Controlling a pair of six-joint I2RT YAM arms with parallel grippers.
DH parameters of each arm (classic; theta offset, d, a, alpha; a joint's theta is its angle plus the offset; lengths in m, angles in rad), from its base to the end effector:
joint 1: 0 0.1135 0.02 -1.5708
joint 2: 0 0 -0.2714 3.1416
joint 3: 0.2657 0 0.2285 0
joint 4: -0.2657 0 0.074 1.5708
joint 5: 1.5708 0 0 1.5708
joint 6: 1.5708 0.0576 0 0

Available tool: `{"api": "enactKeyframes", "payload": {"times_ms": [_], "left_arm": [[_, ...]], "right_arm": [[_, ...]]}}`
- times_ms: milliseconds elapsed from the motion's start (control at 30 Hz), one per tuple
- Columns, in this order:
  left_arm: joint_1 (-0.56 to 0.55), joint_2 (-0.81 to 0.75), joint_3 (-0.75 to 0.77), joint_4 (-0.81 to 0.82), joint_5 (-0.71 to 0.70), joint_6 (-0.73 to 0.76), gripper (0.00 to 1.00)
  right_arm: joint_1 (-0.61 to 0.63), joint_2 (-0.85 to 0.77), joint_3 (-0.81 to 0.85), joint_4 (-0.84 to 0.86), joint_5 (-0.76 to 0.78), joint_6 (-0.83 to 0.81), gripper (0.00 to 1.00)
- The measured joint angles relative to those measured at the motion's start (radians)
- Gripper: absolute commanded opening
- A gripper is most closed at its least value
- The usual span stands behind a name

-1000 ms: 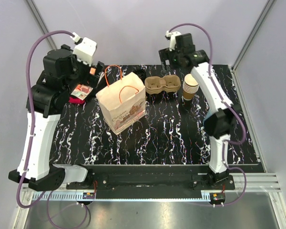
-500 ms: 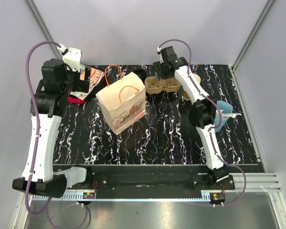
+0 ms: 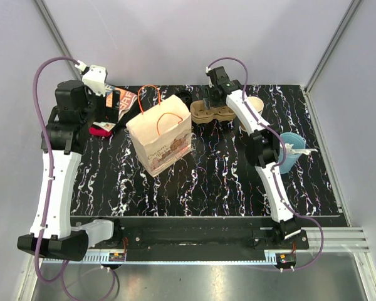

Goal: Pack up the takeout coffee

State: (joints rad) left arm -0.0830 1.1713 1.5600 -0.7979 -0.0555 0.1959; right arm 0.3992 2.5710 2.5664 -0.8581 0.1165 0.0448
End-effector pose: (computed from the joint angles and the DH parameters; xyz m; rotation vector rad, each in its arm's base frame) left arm 0.2159 -0.0148 0.4503 0.2397 1.9670 0.1283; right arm 0.5135 0.2094 0.2194 -0.3761 2.3972 0.0594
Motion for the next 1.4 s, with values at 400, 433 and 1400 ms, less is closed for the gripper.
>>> {"api": "enactKeyframes", "payload": {"times_ms": [400, 433, 1400], "left_arm": [[0.024, 0.000, -0.007, 0.003, 0.026, -0.014, 0.99], [0.026, 0.000, -0.007, 0.003, 0.026, -0.014, 0.99], [0.051, -0.007, -0.016, 0.006, 0.083, -0.036, 0.99]], "right_arm": [[0.000, 0.034, 0.000, 0.038, 0.007, 0.014, 0.66], [0.000, 0.036, 0.000, 0.038, 0.007, 0.014, 0.65], [0.002, 0.038, -0.001, 0.037, 0.008, 0.016, 0.38]]}}
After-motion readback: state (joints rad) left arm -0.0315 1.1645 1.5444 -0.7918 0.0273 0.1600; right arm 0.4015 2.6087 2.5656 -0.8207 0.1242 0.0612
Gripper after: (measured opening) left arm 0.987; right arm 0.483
